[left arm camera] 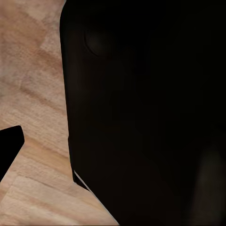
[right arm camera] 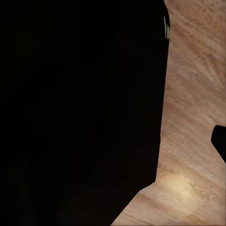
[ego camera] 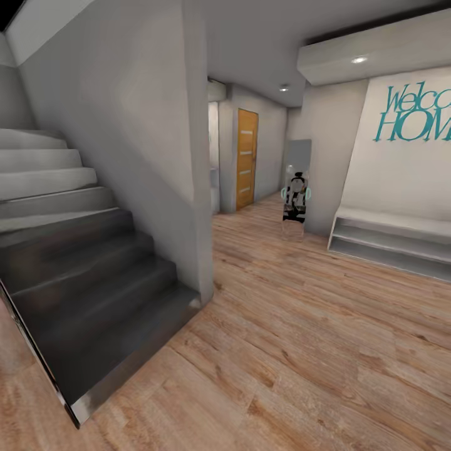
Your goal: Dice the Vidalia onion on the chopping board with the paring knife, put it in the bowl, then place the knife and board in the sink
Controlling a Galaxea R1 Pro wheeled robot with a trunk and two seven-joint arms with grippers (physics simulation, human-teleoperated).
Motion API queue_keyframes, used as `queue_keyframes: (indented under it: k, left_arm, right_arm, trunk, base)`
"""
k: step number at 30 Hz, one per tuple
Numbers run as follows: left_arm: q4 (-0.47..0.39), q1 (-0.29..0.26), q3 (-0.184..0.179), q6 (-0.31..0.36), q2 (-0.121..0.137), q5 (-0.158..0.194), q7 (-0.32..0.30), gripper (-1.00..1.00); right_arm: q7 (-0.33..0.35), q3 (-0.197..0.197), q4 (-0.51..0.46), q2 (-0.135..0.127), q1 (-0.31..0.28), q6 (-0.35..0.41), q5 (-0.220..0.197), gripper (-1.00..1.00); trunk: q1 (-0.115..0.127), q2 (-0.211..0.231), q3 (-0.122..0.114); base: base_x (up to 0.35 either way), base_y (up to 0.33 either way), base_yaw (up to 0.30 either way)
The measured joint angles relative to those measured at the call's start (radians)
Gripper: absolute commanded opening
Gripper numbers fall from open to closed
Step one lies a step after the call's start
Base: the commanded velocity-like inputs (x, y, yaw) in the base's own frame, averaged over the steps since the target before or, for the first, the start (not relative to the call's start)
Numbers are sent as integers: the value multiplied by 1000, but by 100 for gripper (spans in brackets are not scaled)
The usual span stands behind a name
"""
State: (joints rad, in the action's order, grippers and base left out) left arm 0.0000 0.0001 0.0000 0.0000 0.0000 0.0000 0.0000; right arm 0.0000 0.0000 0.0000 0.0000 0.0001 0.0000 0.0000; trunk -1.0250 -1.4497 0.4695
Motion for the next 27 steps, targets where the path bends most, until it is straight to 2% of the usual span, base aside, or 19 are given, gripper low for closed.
queue_keyframes:
  k: [6,11,27]
  left_arm:
    - [1,-1,-1,-1,-3,-1,0,100]
    - [1,-1,-1,-1,4,-1,0,100]
    - [1,-1,-1,-1,11,-1,0,100]
  right_arm:
    - [-1,3,-4,5,0,1,3,100]
    - [-1,5,-28,28,-11,-1,4,100]
    - [-1,4,-42,29,-12,-1,4,100]
  trunk:
    - [0,0,0]
    - [0,0,0]
    - [0,0,0]
  base:
    - [0,0,0]
    - [0,0,0]
    - [0,0,0]
